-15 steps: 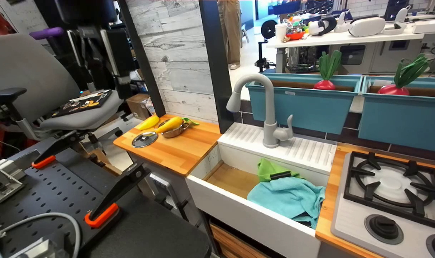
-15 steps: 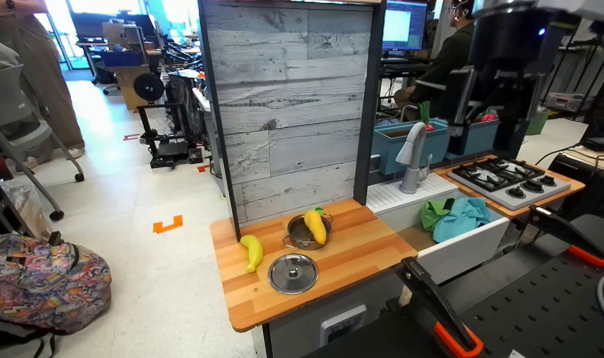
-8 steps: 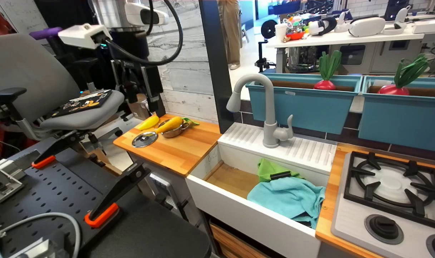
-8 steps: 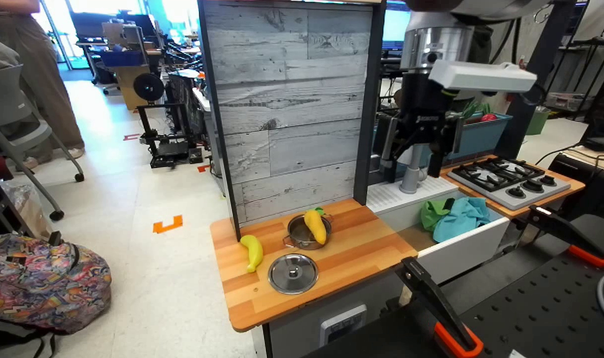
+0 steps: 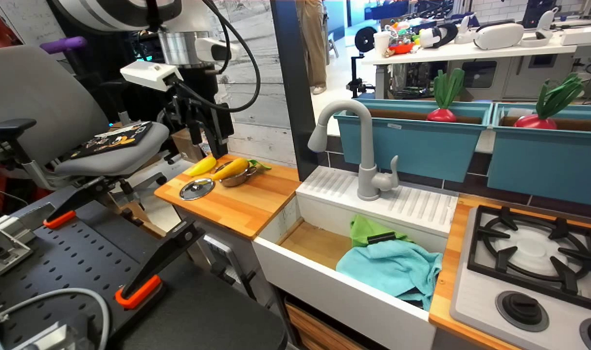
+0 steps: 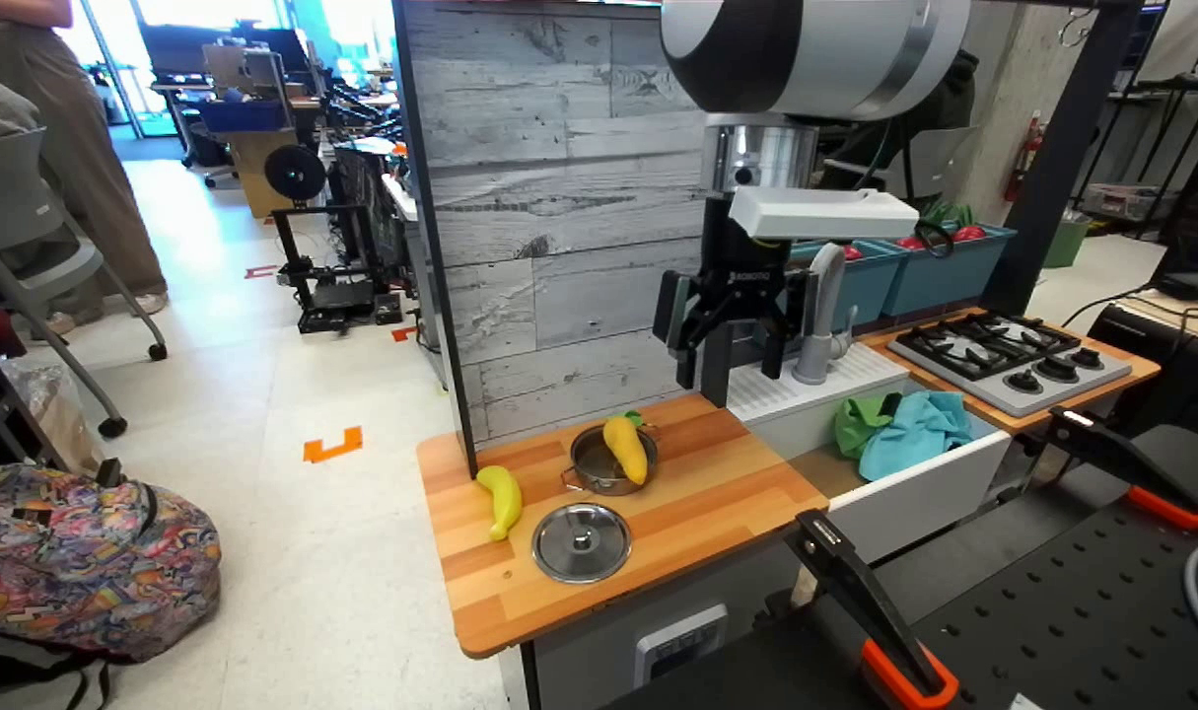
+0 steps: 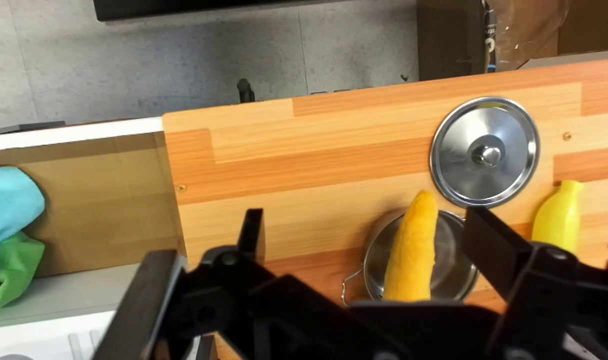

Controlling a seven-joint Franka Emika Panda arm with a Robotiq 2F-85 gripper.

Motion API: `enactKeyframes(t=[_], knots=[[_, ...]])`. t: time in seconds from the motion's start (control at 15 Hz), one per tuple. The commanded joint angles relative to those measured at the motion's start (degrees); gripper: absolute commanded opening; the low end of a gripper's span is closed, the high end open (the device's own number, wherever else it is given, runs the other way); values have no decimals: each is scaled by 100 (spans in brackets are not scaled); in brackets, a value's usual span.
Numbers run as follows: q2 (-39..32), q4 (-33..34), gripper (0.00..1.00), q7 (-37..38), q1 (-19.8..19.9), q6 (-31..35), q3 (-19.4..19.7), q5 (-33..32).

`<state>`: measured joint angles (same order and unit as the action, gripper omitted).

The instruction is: Pick up the carrot plush toy and put it on the counter

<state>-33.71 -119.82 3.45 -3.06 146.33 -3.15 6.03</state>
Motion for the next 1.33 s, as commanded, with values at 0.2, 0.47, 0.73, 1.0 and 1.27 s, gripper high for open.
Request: enactKeyframes(t=[0.2,0.47,0.73,1.0,1.27], knots=[[-61,77,100,12,4,-16,1,-11],[-90,-73,100,323,-26,429,-12,190],[-446,185,100,880,-210,861,-18,296],[-922,618,100,1348,-520,916,101,179],[-1398,1107,100,1582,-768,919,202,126]])
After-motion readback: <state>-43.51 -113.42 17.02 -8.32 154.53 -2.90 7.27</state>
